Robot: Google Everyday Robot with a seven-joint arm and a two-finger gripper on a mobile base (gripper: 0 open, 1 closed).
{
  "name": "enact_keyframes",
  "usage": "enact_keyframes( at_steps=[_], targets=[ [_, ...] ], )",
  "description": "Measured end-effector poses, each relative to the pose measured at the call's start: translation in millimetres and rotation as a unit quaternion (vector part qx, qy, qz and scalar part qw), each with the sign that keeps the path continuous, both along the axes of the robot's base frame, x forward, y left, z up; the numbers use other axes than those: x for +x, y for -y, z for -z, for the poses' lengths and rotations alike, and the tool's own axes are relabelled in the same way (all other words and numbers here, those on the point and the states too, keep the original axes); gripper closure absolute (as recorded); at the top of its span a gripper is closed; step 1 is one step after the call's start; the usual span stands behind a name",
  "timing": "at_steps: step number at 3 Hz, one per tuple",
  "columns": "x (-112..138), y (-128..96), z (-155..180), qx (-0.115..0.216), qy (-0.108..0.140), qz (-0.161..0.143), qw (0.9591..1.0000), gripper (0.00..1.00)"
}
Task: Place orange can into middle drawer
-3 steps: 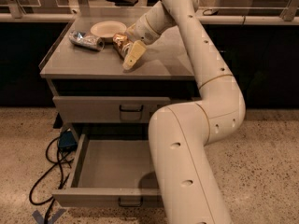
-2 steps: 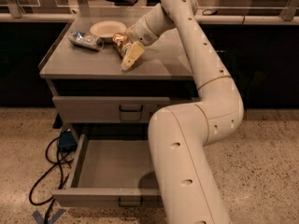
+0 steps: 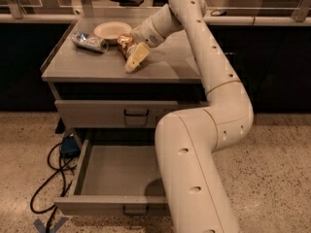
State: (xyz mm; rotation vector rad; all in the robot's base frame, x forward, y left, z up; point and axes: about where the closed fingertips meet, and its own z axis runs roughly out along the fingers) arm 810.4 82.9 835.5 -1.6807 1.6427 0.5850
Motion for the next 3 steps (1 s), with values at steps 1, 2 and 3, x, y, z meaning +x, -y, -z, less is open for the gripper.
enact_keyframes(
  at_steps=[1,2,3],
  targets=[
    [0.0,0.0,0.0,0.0,0.0,0.0,1.0,0.19],
    [0.0,-0.1,0.0,0.0,0.0,0.0,1.0,0.42],
    [0.1,-0.2,0.2,0.0,0.0,0.0,1.0,0.65]
  ],
)
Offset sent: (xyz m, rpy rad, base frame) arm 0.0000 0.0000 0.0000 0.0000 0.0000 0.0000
